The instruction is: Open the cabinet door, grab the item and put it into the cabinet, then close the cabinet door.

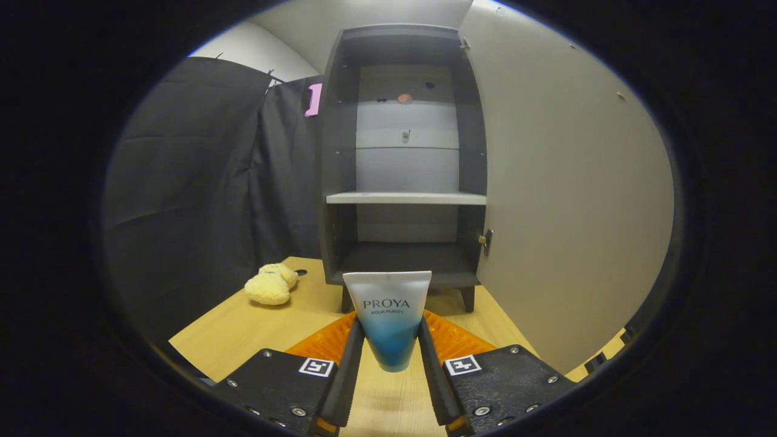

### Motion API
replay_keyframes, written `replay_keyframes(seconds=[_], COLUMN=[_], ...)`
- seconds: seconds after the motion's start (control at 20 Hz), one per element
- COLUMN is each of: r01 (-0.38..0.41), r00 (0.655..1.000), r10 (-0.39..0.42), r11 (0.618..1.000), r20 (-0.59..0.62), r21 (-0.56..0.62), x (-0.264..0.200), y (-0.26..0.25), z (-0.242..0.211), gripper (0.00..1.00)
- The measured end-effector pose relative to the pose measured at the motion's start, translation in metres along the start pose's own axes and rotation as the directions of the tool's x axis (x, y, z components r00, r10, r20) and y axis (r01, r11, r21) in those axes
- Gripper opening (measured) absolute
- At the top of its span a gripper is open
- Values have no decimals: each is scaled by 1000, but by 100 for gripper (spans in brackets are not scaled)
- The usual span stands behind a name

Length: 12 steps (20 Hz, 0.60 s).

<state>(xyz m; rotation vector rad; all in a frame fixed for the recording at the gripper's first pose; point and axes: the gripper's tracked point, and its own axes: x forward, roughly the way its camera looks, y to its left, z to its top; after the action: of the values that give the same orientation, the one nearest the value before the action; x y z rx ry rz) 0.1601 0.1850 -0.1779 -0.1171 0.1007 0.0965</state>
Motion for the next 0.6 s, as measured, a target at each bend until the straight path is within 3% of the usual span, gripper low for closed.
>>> replay_keyframes(seconds=[0.6], r01=[-3], r00=[997], r10=[3], r11=[1000], r20=[83], r21=[-1], x=[118], y=[-3], z=[144], gripper=[52])
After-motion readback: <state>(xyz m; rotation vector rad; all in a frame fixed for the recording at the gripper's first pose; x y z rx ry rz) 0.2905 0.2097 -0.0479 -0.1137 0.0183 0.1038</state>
